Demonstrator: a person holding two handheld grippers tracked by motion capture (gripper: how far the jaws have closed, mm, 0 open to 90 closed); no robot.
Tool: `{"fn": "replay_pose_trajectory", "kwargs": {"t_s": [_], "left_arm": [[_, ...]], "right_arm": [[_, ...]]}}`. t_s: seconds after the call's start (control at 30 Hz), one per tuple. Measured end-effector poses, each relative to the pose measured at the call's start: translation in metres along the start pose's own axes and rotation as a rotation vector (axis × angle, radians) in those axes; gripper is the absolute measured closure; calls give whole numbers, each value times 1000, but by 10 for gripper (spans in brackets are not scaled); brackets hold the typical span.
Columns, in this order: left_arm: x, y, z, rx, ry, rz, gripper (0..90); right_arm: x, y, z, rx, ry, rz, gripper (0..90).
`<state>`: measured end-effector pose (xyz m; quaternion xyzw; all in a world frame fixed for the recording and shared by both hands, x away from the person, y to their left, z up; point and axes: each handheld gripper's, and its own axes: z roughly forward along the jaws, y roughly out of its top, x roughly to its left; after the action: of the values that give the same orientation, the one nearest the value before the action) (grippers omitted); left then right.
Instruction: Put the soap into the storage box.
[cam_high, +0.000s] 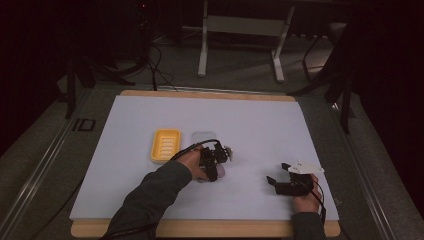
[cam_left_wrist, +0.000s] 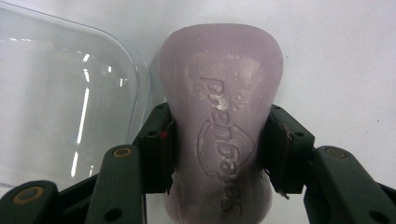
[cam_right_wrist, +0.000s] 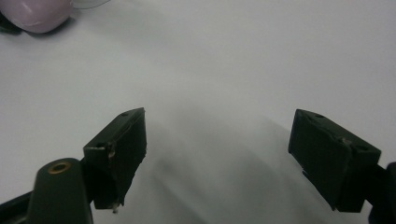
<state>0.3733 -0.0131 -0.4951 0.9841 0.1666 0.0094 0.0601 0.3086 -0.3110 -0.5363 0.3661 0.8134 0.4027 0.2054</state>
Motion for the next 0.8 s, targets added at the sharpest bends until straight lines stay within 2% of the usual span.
{"fn": "replay_pose_trajectory", "kwargs": {"t_s": [0.8], "left_arm": [[10,-13,-19,-16,12,-44,499]], "right_arm": [[0,0,0,1,-1,-1,190]]}}
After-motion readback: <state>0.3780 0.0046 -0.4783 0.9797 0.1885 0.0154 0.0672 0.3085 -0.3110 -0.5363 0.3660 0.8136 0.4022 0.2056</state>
